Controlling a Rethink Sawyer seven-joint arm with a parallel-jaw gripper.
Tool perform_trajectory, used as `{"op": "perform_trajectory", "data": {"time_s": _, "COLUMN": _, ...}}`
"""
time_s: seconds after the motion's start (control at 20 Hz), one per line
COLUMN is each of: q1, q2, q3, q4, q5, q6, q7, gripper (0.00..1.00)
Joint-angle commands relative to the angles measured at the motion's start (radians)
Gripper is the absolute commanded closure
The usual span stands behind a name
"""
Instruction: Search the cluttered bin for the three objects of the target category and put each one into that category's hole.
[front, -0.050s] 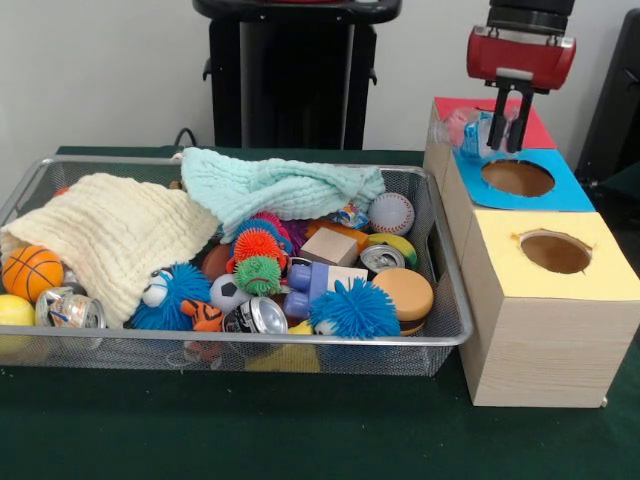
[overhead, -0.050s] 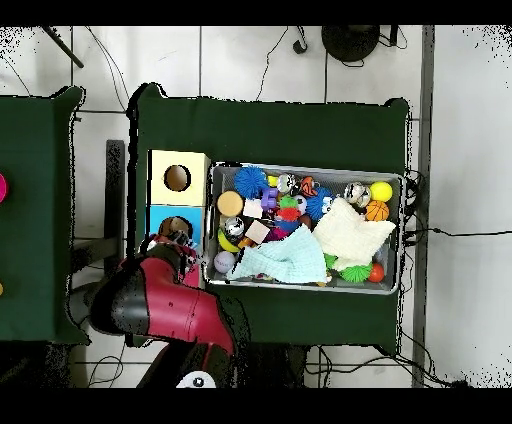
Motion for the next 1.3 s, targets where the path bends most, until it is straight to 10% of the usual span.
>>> {"op": "perform_trajectory", "data": {"time_s": 0.05, "q1": -0.03, "q2": 0.062, "q3": 0.031, "q4": -0.016, "q5": 0.06, "q6": -0.084, "q7": 0.257, "gripper": 1.0}}
{"op": "perform_trajectory", "data": {"time_s": 1.0, "q1": 0.053, "q2": 0.215, "q3": -0.008, "q4": -0.178, "q5": 0.193, "q6": -0.135, "q7": 0.257, "gripper": 1.0}}
{"op": "perform_trajectory", "data": {"time_s": 1.05, "q1": 0.057, "q2": 0.219, "q3": -0.019, "q4": -0.177, "q5": 0.195, "q6": -0.156, "q7": 0.256, "gripper": 0.0}}
{"op": "perform_trajectory", "data": {"time_s": 1.3, "q1": 0.028, "q2": 0.185, "q3": 0.005, "q4": -0.141, "q5": 0.185, "q6": -0.088, "q7": 0.251, "gripper": 0.0}}
